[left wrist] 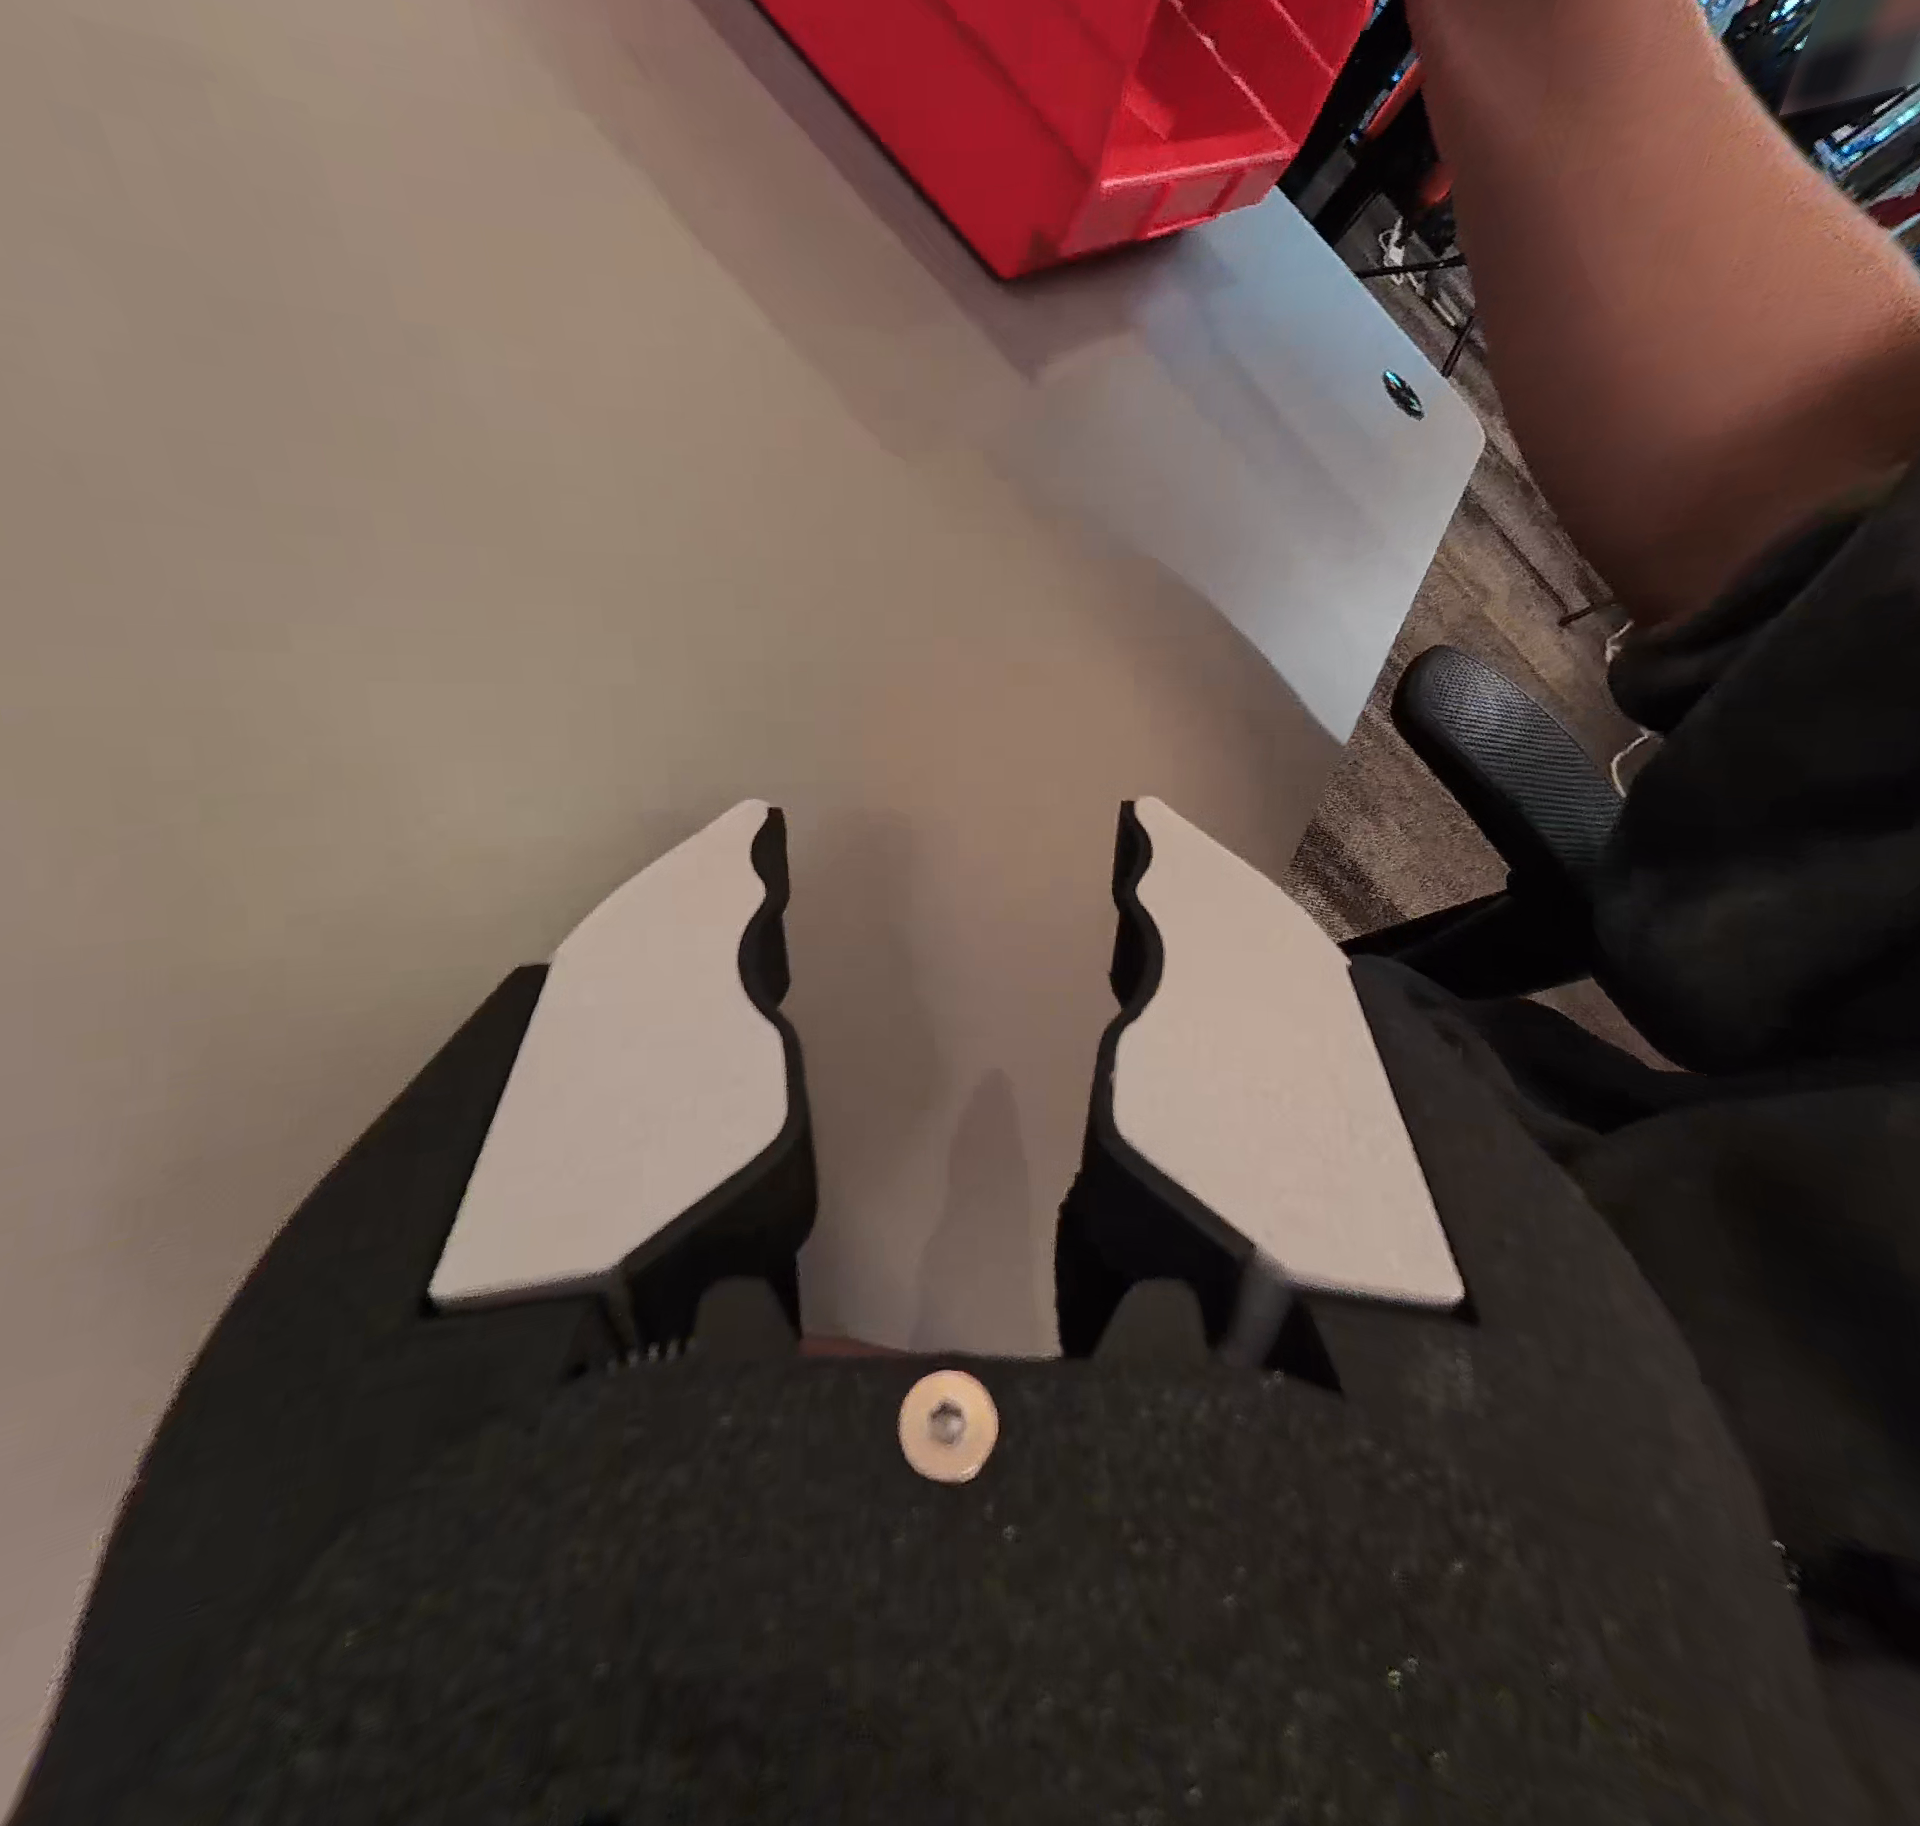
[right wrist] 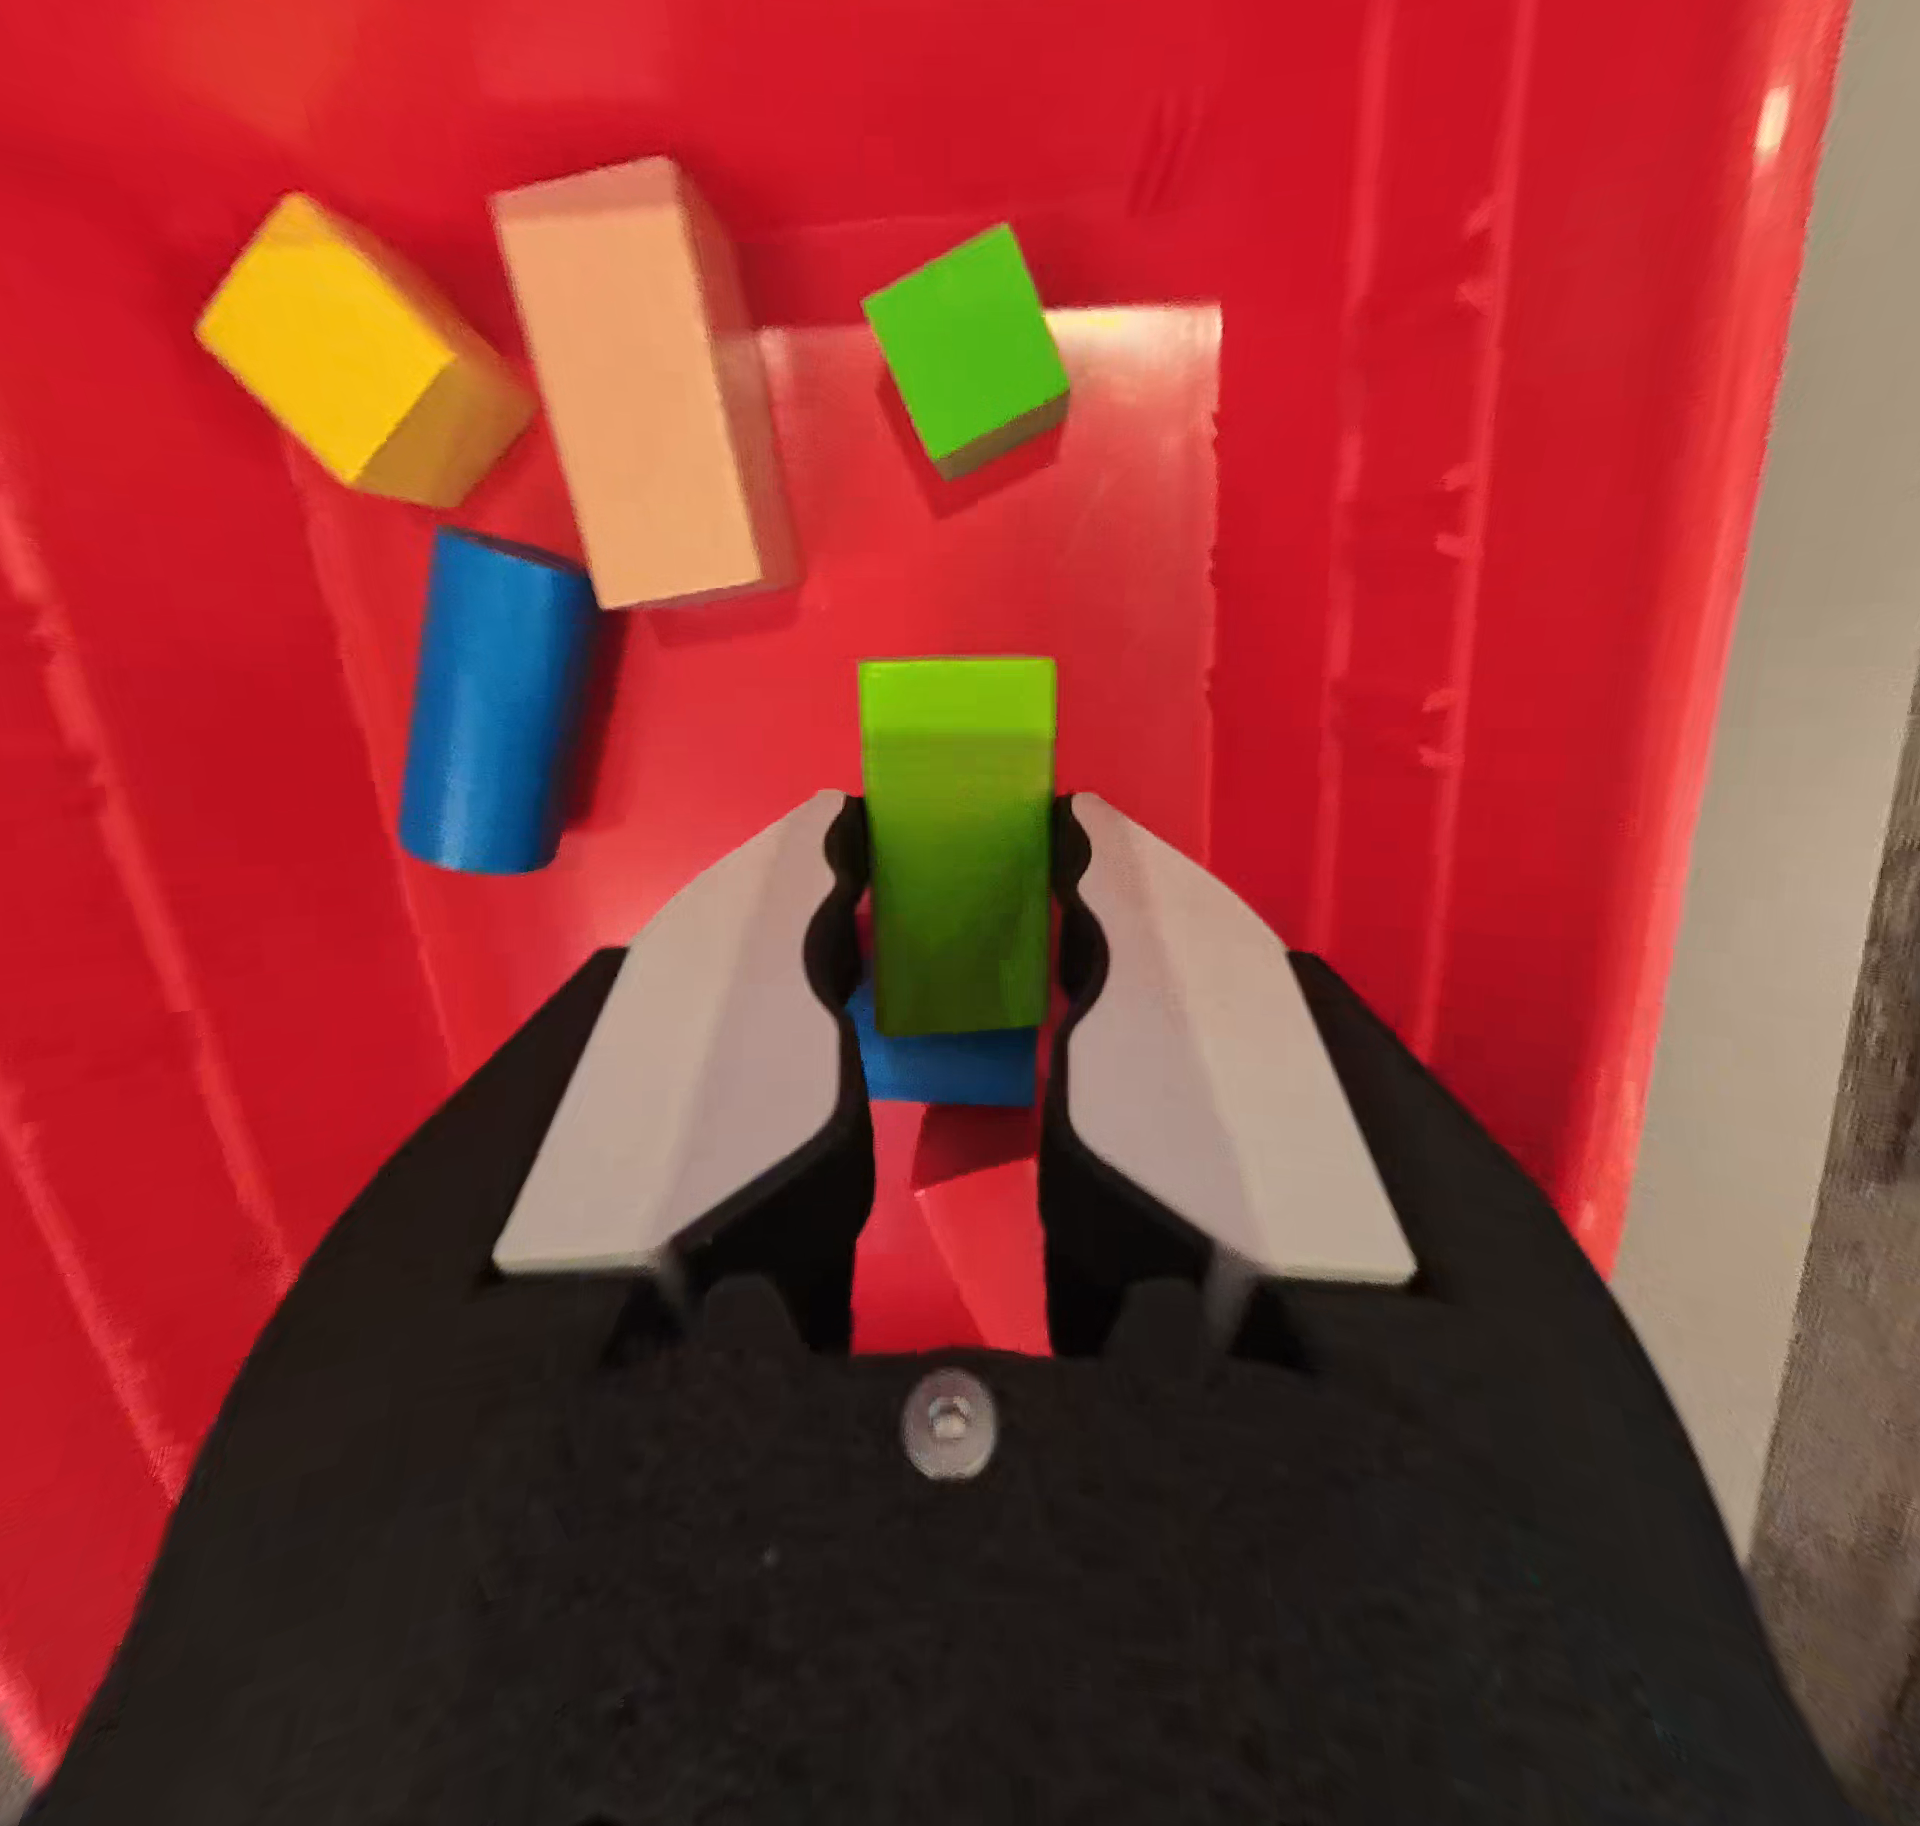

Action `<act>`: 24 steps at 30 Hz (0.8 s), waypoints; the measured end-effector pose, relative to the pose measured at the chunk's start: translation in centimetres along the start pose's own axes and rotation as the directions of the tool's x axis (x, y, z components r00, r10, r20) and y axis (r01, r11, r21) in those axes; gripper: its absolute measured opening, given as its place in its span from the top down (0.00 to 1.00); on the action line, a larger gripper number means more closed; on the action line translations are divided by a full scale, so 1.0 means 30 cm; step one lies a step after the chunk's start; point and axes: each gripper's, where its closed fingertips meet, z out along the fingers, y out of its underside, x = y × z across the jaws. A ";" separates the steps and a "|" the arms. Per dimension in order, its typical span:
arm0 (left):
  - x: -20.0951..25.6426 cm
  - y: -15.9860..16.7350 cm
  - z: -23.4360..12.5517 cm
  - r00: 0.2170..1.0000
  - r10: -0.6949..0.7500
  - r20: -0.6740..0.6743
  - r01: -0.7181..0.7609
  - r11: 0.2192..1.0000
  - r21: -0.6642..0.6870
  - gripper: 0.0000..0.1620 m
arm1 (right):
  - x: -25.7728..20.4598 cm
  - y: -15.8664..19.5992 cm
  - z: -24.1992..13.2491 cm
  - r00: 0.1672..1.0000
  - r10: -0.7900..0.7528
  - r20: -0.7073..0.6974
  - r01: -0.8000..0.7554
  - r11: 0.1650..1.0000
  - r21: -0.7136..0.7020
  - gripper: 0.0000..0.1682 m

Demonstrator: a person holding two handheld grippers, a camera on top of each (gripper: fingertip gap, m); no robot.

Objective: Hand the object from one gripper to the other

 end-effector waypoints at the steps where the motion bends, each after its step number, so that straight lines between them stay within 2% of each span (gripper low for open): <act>1: -0.005 0.002 -0.003 1.000 -0.011 -0.003 0.011 1.000 -0.004 0.63 | 0.006 0.001 0.010 1.000 0.026 -0.015 -0.026 1.000 -0.015 0.80; 7: -0.005 -0.011 -0.024 0.996 -0.074 -0.053 0.074 0.997 0.009 0.63 | 0.059 0.001 0.053 0.983 0.155 -0.099 -0.157 0.987 -0.021 0.79; 14: -0.004 -0.011 -0.026 0.998 -0.053 -0.041 0.053 0.999 0.006 0.63 | 0.068 -0.004 0.068 0.973 0.164 -0.161 -0.165 0.986 0.006 0.79; 15: -0.003 -0.011 -0.027 0.998 -0.051 -0.041 0.052 0.999 0.007 0.63 | 0.061 -0.005 0.070 0.977 0.155 -0.144 -0.156 0.988 0.005 0.77; 16: -0.004 -0.011 -0.029 0.998 -0.050 -0.039 0.050 0.999 0.009 0.63 | 0.053 -0.006 0.066 0.982 0.144 -0.123 -0.145 0.989 0.002 0.67; 18: -0.010 -0.008 -0.030 0.999 -0.044 -0.028 0.044 0.999 0.003 0.63 | 0.032 -0.015 0.026 0.990 0.113 -0.084 -0.112 0.993 0.021 0.56; 21: -0.023 -0.008 -0.034 1.000 -0.018 0.003 0.018 1.000 0.004 0.61 | 0.033 -0.070 -0.151 0.991 0.075 -0.114 -0.044 0.967 0.253 0.54; 22: -0.026 -0.011 -0.036 1.000 -0.011 0.011 0.011 1.000 0.007 0.61 | 0.013 -0.087 -0.233 0.995 0.054 -0.085 -0.021 0.935 0.355 0.54; 24: -0.037 -0.023 -0.046 0.999 0.005 0.036 -0.006 1.000 0.024 0.60 | -0.051 -0.096 -0.413 1.000 -0.025 -0.008 0.025 0.818 0.575 0.54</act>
